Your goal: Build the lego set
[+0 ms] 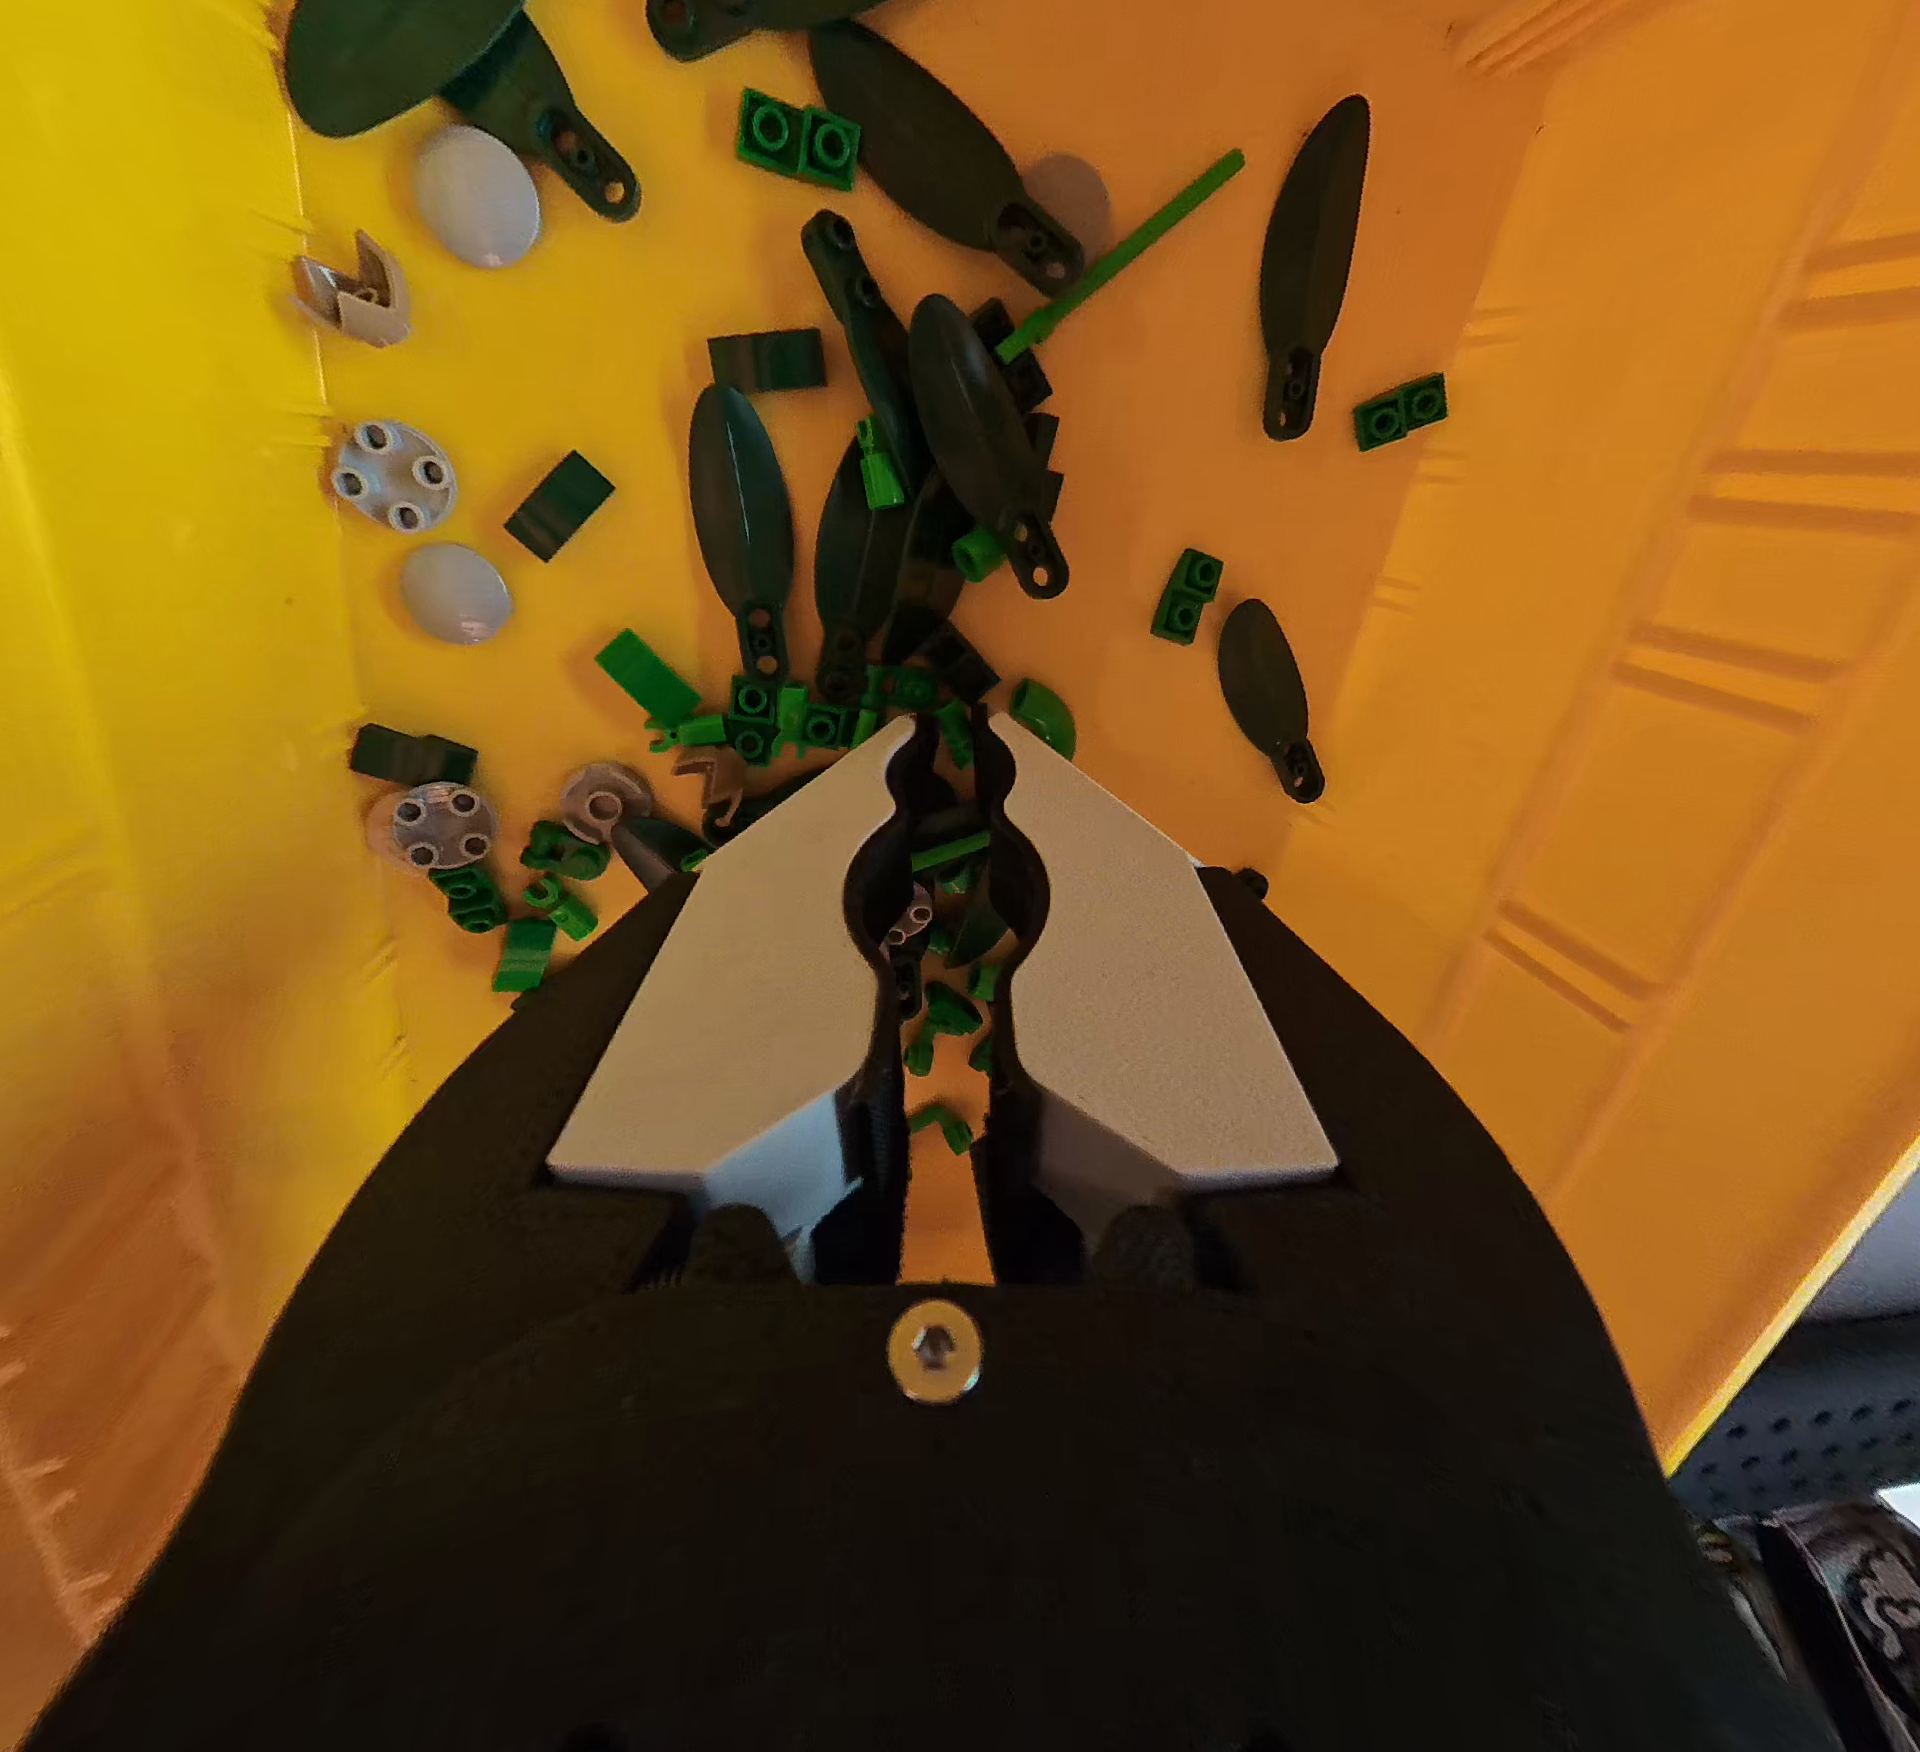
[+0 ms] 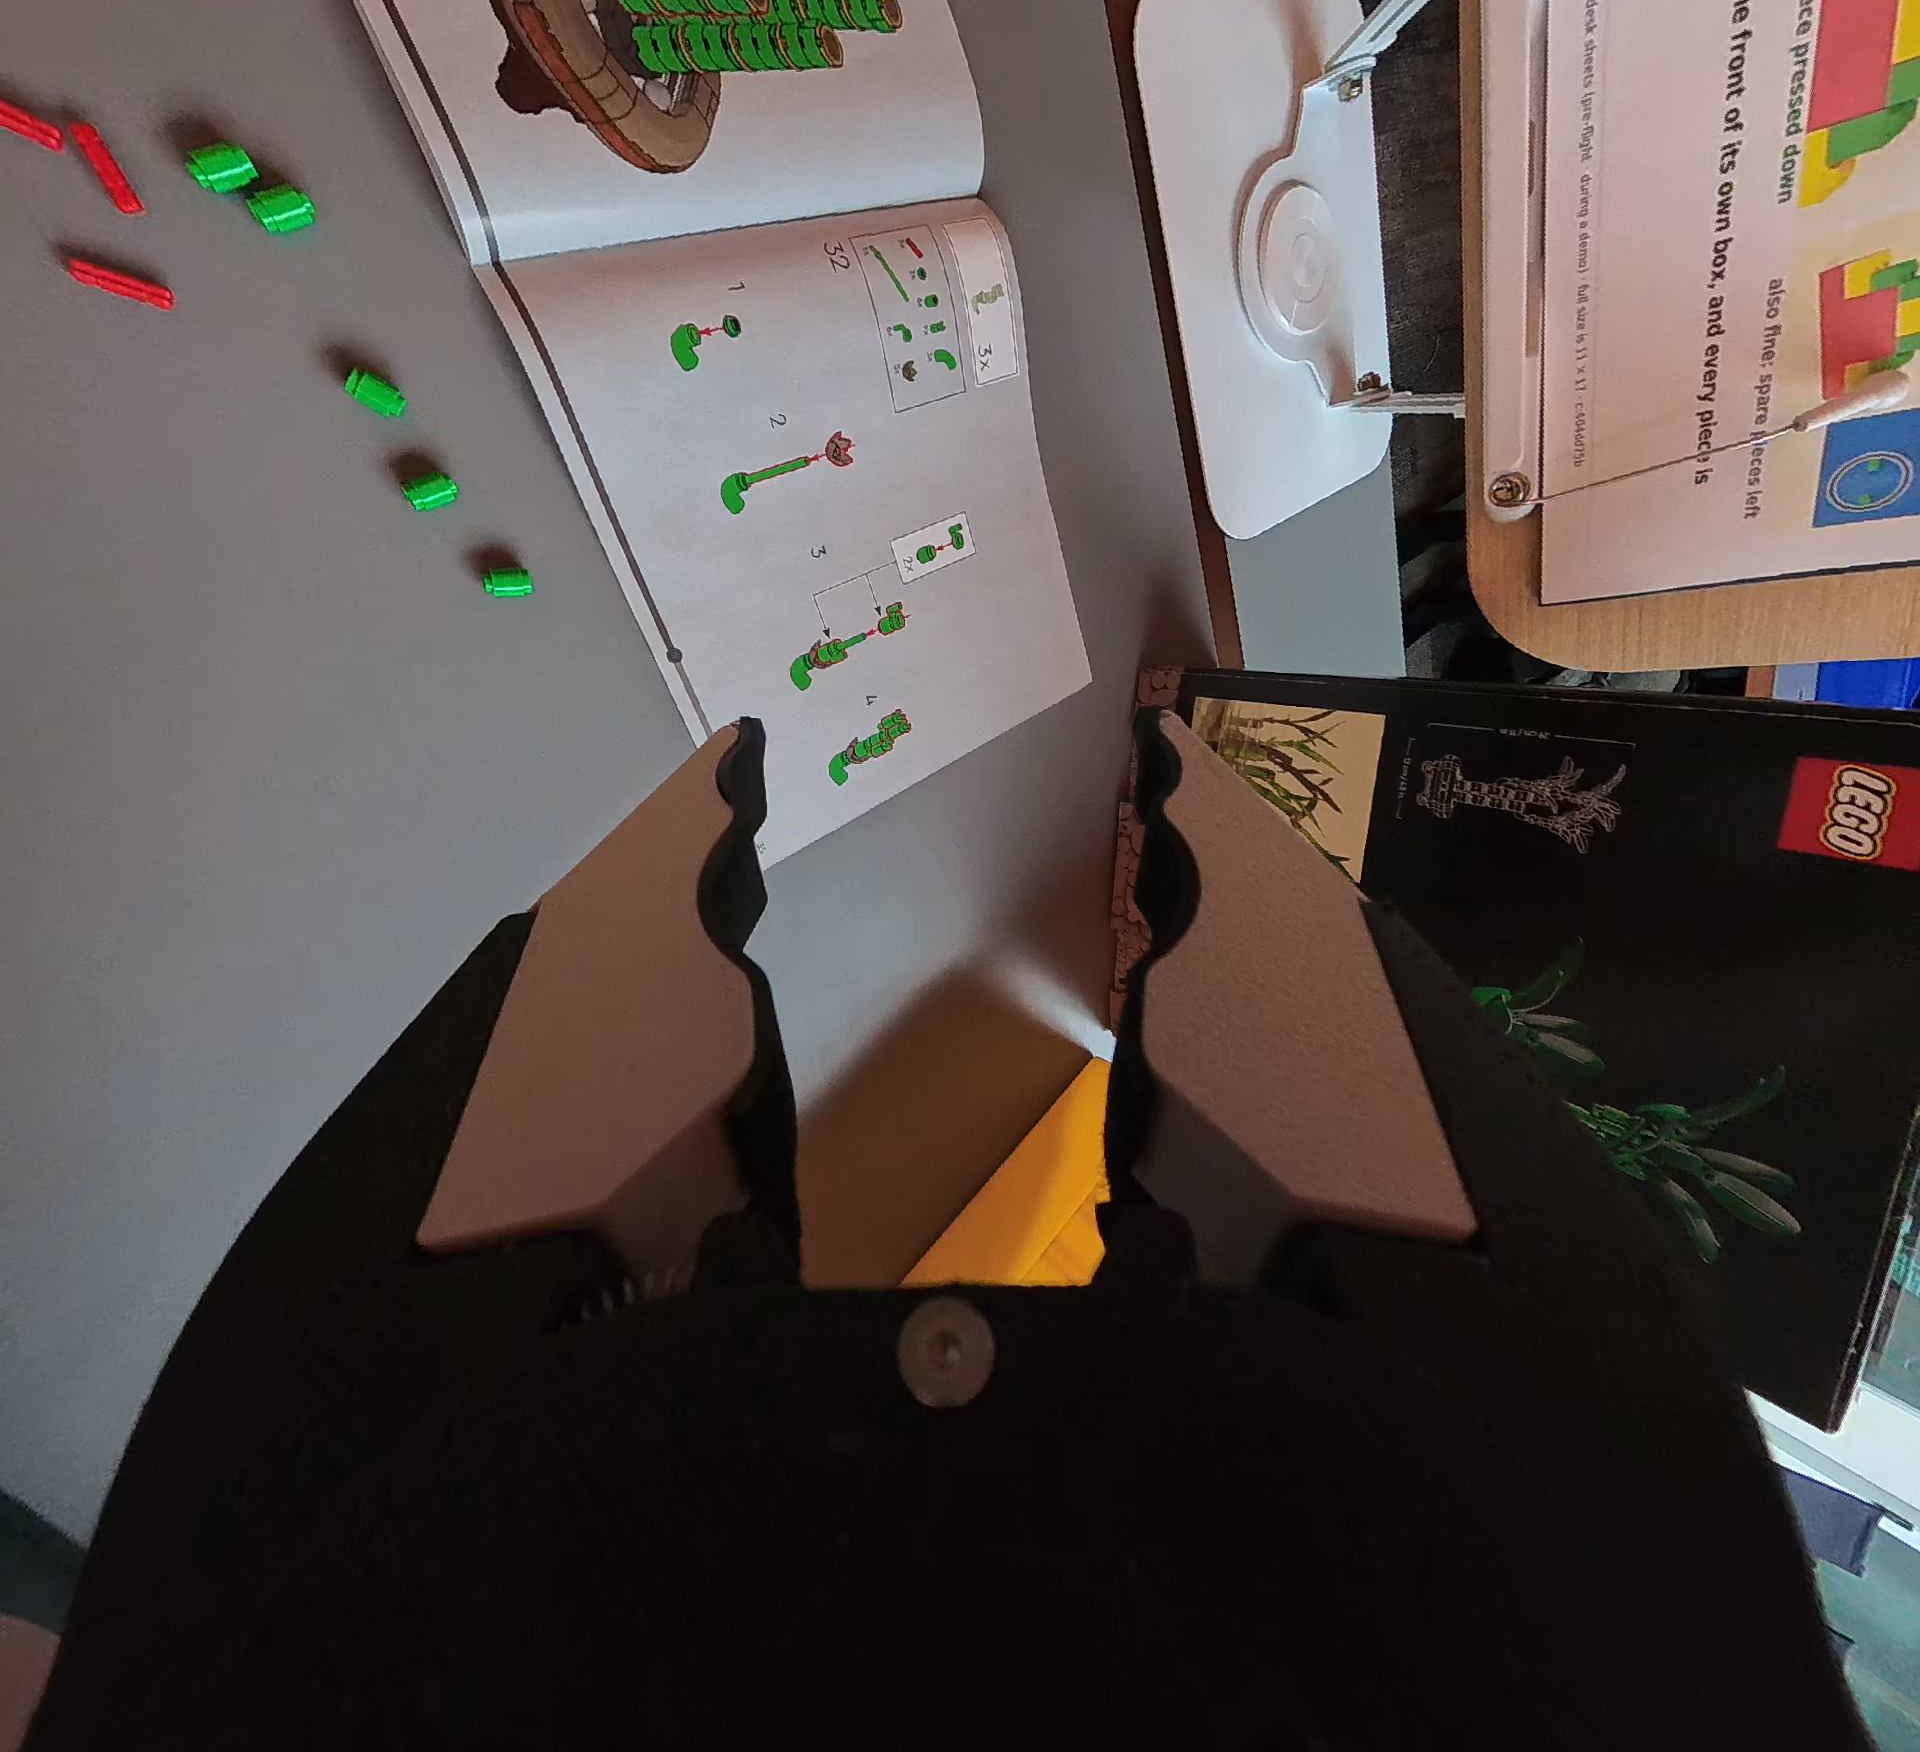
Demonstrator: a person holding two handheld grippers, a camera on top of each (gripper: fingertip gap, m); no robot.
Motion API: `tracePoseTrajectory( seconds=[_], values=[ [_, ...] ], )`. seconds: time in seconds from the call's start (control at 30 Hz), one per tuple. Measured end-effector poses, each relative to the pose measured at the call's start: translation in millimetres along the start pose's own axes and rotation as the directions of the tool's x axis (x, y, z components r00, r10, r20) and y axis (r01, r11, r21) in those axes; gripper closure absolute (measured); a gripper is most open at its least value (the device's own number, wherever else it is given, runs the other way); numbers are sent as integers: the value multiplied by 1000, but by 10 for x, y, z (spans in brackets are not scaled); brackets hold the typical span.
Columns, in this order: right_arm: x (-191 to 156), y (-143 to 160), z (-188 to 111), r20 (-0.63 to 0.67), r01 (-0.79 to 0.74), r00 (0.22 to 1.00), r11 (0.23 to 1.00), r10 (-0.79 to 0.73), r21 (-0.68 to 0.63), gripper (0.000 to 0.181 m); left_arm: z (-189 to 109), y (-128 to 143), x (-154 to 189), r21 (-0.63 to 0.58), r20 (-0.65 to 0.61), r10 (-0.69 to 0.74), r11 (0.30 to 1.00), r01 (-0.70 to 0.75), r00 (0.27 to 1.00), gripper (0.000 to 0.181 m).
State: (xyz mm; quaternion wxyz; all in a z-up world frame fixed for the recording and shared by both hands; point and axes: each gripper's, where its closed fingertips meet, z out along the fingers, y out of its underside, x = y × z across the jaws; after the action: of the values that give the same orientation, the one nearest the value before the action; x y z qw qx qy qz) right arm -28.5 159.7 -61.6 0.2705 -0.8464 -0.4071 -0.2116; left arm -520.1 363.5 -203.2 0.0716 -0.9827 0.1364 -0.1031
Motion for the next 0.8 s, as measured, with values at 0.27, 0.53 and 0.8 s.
tracePoseTrajectory(
  seconds=[0.27, 0.53, 0.8],
  values=[
    [-13, 2, 12, 6, 5, 1000, 1000, -5, -4, 110, -126, 28, 124, 28, -152, -37, 999, 42, 988, 177],
    [-27, 7, 19, 12, 7, 1000, 1000, -7, -9, 110, -209, 56, 225, -18, -358, -195, 979, 202, 913, 177],
    [-44, 7, 35, 19, 12, 1000, 1000, -12, -15, 110, -182, 43, 76, 6, -265, -172, 984, 180, 949, 178]
  ],
)
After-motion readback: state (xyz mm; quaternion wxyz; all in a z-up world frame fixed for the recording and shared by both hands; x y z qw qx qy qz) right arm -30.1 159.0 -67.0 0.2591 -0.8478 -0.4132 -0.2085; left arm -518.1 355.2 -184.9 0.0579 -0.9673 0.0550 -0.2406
